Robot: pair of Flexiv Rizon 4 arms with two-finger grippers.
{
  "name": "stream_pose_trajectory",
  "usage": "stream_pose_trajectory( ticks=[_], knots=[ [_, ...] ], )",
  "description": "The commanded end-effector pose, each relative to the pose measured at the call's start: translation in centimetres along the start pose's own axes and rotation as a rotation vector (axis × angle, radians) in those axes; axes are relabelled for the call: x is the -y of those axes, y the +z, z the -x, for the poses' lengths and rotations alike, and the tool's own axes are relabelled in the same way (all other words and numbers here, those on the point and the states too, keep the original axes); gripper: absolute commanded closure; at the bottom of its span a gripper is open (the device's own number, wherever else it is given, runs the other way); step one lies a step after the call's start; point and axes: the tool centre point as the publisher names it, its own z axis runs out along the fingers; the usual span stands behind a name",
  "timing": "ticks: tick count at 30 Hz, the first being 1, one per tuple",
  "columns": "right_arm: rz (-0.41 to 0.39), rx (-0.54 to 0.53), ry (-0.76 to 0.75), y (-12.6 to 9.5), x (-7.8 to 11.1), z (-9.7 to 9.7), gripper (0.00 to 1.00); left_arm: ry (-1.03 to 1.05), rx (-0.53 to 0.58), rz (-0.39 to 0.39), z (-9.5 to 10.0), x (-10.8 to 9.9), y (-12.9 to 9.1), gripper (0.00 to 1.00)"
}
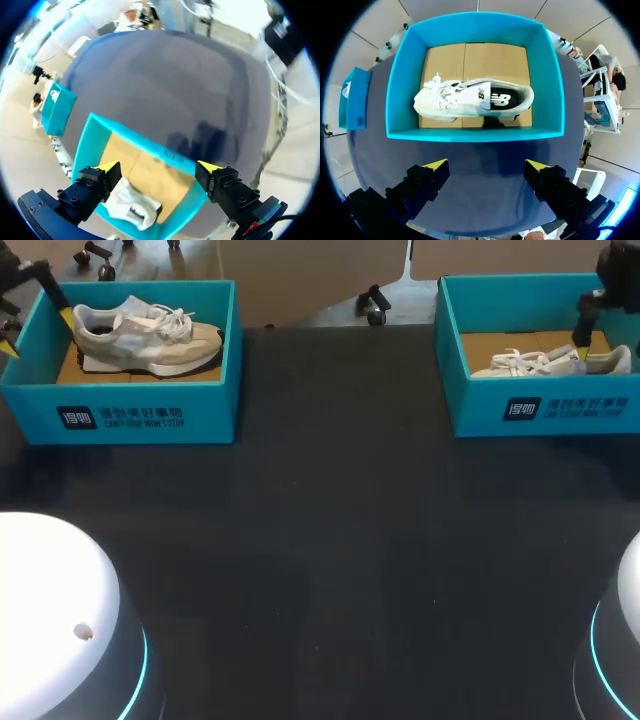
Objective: Take the shoe out of the shoebox, open the shoe tongue, remove and reinsert the insole, then place the shoe into the shoebox
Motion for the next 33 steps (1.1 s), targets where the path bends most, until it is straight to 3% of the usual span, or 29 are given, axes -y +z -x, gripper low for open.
stream_pose_trajectory(
  ticks=[1, 10, 11, 15, 16, 19, 21, 32, 33],
  knots=[
    [0.003, 0.001, 0.000, 0.0, 0.1, 0.0, 0.00, 0.038, -0.084, -0.049, 0.8, -3.1, -0.8, 0.00],
    [0.003, 0.001, 0.000, 0.0, 0.1, 0.0, 0.00, 0.038, -0.084, -0.049, 0.8, -3.1, -0.8, 0.00],
    [0.003, 0.001, 0.000, 0.0, 0.1, 0.0, 0.00, 0.070, -0.075, -0.005, 0.8, -3.4, -0.8, 0.00],
    [0.003, 0.001, 0.000, 0.0, 0.1, 0.0, 0.00, 0.162, -0.094, 0.083, 1.3, -6.6, -0.7, 0.00],
    [0.003, 0.001, 0.000, 0.0, 0.1, 0.0, 0.00, 0.175, -0.110, 0.147, 1.4, -7.5, -0.5, 0.00],
    [0.003, 0.001, 0.000, 0.0, 0.1, 0.0, 0.00, 0.306, -0.204, 0.228, 1.6, -10.3, 0.0, 0.00],
    [0.003, 0.001, 0.000, 0.0, 0.1, 0.0, 0.00, 0.342, -0.267, 0.198, 1.8, -12.9, 0.0, 0.00],
    [0.003, 0.001, 0.000, 0.0, 0.1, 0.0, 0.00, 0.342, -0.267, 0.198, 1.8, -12.9, 0.0, 0.00],
    [0.003, 0.001, 0.000, 0.0, 0.1, 0.0, 0.00, 0.366, -0.291, 0.259, 2.2, -12.8, 0.6, 0.00]
  ],
)
